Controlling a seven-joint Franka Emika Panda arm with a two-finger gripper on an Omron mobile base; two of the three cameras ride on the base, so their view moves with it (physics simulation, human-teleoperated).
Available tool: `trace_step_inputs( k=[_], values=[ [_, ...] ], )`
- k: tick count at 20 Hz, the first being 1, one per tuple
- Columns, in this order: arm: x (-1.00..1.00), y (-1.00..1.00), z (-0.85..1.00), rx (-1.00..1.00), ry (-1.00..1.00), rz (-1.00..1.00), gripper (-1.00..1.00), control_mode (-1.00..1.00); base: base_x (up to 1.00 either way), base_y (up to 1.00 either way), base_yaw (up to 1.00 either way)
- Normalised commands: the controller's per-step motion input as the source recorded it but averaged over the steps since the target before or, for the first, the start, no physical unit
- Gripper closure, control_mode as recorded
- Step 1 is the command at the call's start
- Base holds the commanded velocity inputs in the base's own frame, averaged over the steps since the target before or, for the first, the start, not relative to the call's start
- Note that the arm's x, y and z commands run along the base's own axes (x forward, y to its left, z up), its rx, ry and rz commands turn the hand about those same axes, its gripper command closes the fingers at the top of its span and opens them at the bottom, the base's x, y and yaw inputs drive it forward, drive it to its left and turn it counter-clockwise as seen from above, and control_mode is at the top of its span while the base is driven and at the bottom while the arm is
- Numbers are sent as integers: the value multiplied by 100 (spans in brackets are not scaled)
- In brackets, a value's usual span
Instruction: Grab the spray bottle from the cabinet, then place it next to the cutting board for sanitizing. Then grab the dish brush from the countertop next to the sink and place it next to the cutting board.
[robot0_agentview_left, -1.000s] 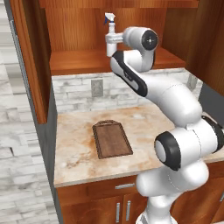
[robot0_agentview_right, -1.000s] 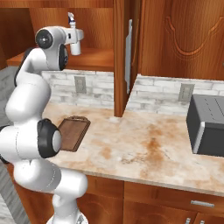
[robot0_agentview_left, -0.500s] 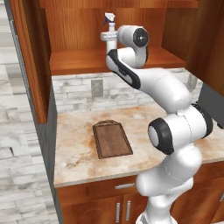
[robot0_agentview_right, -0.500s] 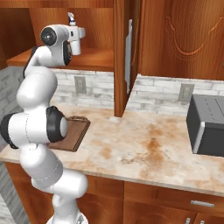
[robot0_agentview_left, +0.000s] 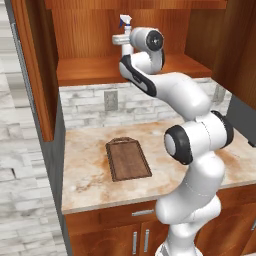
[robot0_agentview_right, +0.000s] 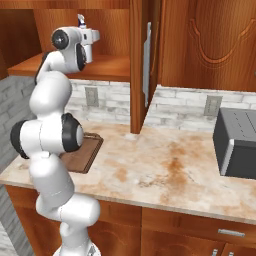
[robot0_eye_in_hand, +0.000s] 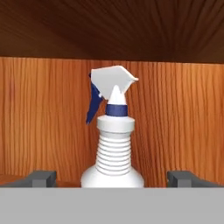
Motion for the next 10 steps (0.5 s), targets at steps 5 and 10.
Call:
trace_step_inputs(
  k=[5, 10],
  values=[
    [31, 3, 0, 0, 0, 0, -100, -100, 0, 0, 0],
    [24, 5, 0, 0, 0, 0, -100, -100, 0, 0, 0]
  ],
)
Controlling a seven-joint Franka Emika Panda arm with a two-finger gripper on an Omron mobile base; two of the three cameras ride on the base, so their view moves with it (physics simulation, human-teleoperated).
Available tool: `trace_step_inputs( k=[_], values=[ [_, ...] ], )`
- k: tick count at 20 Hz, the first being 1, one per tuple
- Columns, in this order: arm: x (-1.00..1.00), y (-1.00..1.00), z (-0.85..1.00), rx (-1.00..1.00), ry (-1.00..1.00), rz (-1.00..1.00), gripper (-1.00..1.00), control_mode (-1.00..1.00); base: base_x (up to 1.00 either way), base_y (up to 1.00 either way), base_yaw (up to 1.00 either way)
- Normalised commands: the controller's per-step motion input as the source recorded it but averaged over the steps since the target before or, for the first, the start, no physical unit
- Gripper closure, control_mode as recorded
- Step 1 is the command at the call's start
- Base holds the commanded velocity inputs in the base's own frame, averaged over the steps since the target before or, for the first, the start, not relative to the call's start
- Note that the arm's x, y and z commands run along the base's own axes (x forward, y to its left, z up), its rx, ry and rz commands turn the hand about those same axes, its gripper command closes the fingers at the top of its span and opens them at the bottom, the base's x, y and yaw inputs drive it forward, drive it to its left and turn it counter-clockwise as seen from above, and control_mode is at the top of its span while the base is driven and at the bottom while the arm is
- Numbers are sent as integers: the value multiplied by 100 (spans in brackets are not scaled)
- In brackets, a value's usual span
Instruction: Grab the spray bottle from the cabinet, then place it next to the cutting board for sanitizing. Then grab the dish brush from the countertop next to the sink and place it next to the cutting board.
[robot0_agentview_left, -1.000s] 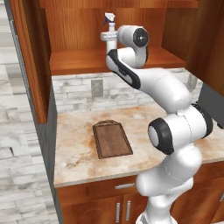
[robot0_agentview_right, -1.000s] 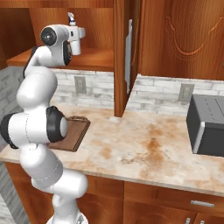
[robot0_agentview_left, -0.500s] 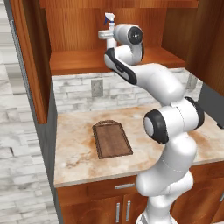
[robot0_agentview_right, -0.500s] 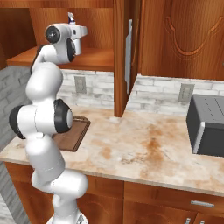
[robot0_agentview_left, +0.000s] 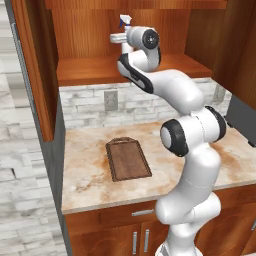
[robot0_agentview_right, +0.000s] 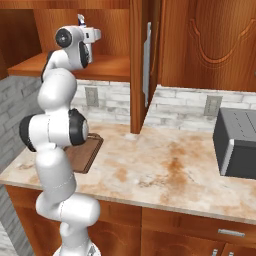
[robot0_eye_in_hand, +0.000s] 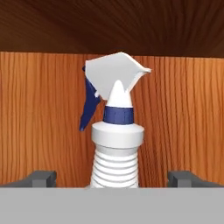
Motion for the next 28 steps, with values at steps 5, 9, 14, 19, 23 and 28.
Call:
trace_step_inputs(
  k=[5, 9, 14, 19, 23, 28],
  values=[
    [18, 6, 0, 0, 0, 0, 100, -100, 0, 0, 0],
    [3, 7, 0, 0, 0, 0, 100, -100, 0, 0, 0],
    [-2, 2, 0, 0, 0, 0, 100, -100, 0, 0, 0],
    [-62, 0, 0, 0, -3, 0, 100, -100, 0, 0, 0],
    [-62, 0, 0, 0, -4, 0, 100, -100, 0, 0, 0],
    [-63, 0, 0, 0, -8, 0, 100, -100, 0, 0, 0]
  ],
)
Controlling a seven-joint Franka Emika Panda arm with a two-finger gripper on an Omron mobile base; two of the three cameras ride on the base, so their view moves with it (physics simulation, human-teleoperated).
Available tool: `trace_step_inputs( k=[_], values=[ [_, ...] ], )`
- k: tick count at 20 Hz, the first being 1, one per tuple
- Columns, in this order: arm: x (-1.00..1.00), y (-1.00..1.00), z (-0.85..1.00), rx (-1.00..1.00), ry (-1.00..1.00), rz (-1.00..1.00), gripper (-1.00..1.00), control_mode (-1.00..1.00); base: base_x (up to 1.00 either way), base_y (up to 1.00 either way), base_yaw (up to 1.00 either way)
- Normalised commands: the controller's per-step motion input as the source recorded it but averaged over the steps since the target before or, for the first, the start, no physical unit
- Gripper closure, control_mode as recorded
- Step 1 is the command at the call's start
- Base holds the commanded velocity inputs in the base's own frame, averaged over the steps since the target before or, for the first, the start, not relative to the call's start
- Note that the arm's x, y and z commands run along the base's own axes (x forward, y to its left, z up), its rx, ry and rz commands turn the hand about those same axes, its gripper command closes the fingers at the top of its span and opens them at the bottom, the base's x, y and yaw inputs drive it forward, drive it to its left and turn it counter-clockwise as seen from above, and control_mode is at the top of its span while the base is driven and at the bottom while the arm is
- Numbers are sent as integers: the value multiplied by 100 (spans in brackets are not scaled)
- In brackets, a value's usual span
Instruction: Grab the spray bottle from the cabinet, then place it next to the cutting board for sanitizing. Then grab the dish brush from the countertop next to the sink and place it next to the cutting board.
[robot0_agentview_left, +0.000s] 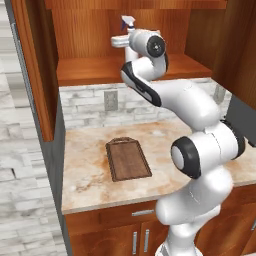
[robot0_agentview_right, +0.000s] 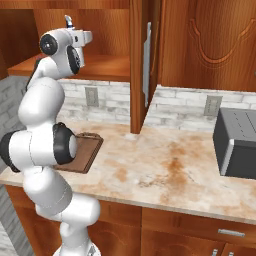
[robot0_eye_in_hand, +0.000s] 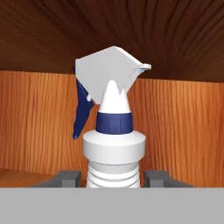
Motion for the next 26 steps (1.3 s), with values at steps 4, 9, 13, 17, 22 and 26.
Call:
trace_step_inputs(
  k=[4, 9, 13, 17, 22, 26],
  values=[
    [-79, -7, 21, 1, -7, 0, 100, -100, 0, 0, 0],
    [-100, -6, 31, 0, 0, -9, 100, -100, 0, 0, 0],
    [-100, -29, 28, 0, 0, -10, 100, -100, 0, 0, 0],
    [-92, -61, 5, 0, 0, -8, 100, -100, 0, 0, 0],
    [-48, -70, -13, 0, 0, 0, 100, -100, 0, 0, 0],
    [-47, -54, -60, 0, 0, 0, 100, -100, 0, 0, 0]
  ],
)
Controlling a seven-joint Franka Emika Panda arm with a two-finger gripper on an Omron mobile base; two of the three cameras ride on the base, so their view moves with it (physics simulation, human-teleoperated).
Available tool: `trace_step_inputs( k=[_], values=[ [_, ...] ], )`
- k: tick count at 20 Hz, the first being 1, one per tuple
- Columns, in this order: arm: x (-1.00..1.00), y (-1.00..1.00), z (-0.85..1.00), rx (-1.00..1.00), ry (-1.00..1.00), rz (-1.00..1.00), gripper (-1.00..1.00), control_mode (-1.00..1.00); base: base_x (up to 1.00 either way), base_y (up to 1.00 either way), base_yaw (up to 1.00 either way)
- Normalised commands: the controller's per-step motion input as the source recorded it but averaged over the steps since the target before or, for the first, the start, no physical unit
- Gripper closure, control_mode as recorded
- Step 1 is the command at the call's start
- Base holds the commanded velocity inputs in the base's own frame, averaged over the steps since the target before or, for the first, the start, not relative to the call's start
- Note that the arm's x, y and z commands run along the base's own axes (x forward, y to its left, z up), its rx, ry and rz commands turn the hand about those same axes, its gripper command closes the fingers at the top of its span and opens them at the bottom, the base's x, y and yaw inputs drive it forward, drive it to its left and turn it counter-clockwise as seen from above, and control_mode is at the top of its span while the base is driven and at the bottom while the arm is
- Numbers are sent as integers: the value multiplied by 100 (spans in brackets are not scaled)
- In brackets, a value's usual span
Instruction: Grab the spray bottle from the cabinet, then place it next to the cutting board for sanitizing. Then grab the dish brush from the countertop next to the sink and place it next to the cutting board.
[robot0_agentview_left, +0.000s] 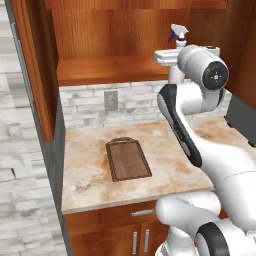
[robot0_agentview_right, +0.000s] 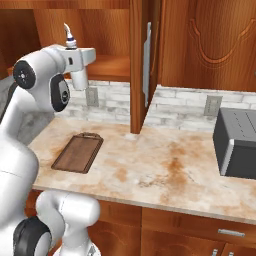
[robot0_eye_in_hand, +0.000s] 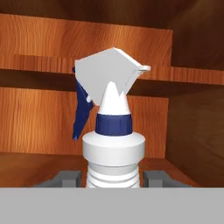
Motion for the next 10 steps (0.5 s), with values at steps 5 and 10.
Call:
trace_step_inputs(
  k=[5, 10],
  values=[
    [-26, -39, -80, 0, 0, 1, 100, -100, 0, 0, 0],
    [0, -14, -97, 0, 0, 6, 100, -100, 0, 0, 0]
  ],
)
